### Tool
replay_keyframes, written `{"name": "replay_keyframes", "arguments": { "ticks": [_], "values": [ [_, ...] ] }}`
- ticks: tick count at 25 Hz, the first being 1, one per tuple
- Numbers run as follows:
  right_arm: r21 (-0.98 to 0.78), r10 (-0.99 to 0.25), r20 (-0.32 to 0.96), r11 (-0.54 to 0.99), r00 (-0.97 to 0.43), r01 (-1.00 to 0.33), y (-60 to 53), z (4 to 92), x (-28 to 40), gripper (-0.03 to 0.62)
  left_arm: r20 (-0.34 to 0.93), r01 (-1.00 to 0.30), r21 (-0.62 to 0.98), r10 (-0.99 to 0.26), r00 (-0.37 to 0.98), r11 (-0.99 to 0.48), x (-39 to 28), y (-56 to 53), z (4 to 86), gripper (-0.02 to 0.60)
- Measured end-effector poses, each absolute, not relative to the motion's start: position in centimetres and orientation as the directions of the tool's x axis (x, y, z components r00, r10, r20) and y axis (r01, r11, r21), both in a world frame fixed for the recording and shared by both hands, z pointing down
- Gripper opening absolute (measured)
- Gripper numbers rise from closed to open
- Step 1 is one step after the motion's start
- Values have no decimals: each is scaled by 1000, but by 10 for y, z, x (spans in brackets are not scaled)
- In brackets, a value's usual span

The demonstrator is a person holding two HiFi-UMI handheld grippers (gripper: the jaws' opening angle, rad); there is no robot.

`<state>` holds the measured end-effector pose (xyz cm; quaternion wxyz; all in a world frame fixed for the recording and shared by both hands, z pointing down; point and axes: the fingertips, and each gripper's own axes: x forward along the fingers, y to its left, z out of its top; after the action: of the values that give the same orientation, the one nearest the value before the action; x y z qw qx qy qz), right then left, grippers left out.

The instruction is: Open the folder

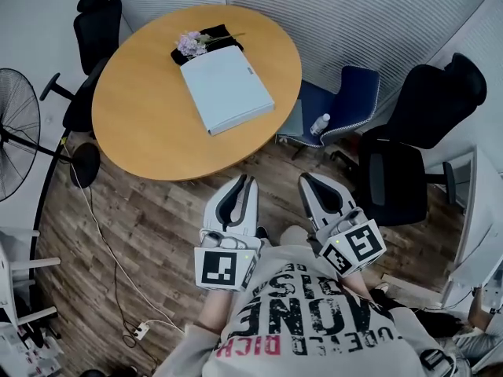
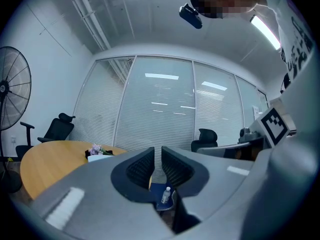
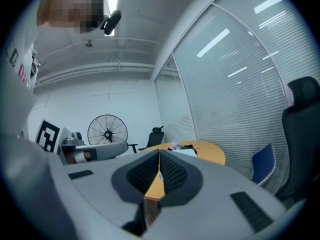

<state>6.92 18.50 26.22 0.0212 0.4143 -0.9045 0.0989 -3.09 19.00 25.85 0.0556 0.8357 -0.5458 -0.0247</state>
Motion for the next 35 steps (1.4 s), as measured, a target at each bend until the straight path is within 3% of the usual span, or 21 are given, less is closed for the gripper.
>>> {"name": "replay_keyframes", "arguments": {
  "ticks": [15, 35],
  "values": [
    [-193, -732, 139, 640, -667, -743, 130, 274, 77, 12, 40, -918, 136, -924, 381, -373, -24, 140, 266, 54],
    [-200, -613, 117, 756, -781, -623, 13, 274, 102, 12, 10, -972, 118, -978, 208, -205, -1, 44, 258, 54]
  ]
}}
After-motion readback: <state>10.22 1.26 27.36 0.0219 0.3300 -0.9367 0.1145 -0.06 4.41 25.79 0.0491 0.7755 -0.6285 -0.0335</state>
